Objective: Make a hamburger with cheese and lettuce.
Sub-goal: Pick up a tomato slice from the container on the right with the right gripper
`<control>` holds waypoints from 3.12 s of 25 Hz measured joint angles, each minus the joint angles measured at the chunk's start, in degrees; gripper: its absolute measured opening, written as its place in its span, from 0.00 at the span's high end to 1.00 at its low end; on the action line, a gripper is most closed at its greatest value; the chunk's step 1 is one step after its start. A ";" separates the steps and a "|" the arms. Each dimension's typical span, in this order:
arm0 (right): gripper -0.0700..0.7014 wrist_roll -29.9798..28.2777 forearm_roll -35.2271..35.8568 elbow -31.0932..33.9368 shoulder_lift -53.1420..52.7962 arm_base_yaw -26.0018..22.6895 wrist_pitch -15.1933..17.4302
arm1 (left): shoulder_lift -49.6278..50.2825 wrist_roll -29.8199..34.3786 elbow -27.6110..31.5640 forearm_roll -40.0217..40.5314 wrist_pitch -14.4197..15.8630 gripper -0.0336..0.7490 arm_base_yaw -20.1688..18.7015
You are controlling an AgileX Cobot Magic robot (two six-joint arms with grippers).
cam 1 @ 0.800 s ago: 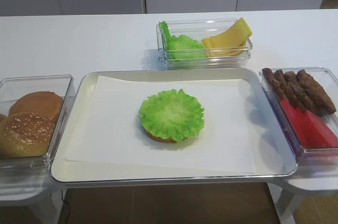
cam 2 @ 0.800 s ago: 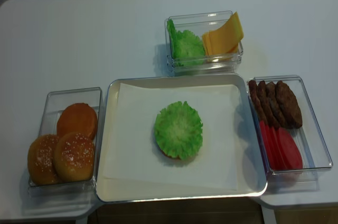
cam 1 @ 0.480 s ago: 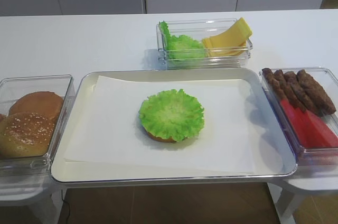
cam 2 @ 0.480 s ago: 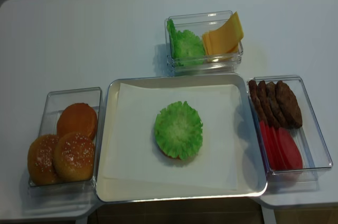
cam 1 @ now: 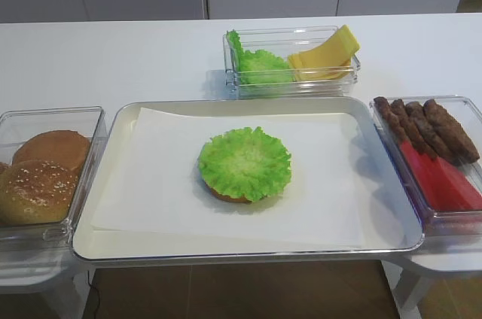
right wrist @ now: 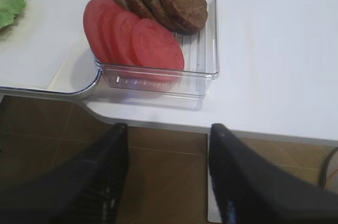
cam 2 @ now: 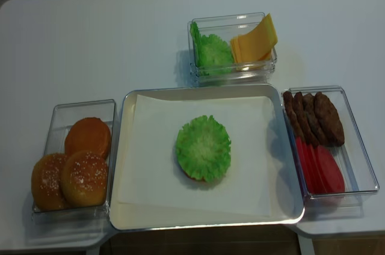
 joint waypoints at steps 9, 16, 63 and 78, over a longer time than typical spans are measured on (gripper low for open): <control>0.40 0.00 0.00 0.00 0.00 0.00 0.00 | 0.00 0.00 0.00 0.00 0.00 0.50 0.00; 0.40 0.00 0.00 0.00 0.00 0.00 0.00 | 0.00 0.00 0.00 0.00 0.00 0.50 0.00; 0.30 16.02 -1.39 -31.25 59.90 14.63 -4.94 | 0.00 0.00 0.00 0.00 0.00 0.50 0.00; 0.35 26.20 -14.12 -32.12 78.57 26.05 -4.10 | 0.00 0.00 0.00 0.00 0.00 0.50 0.00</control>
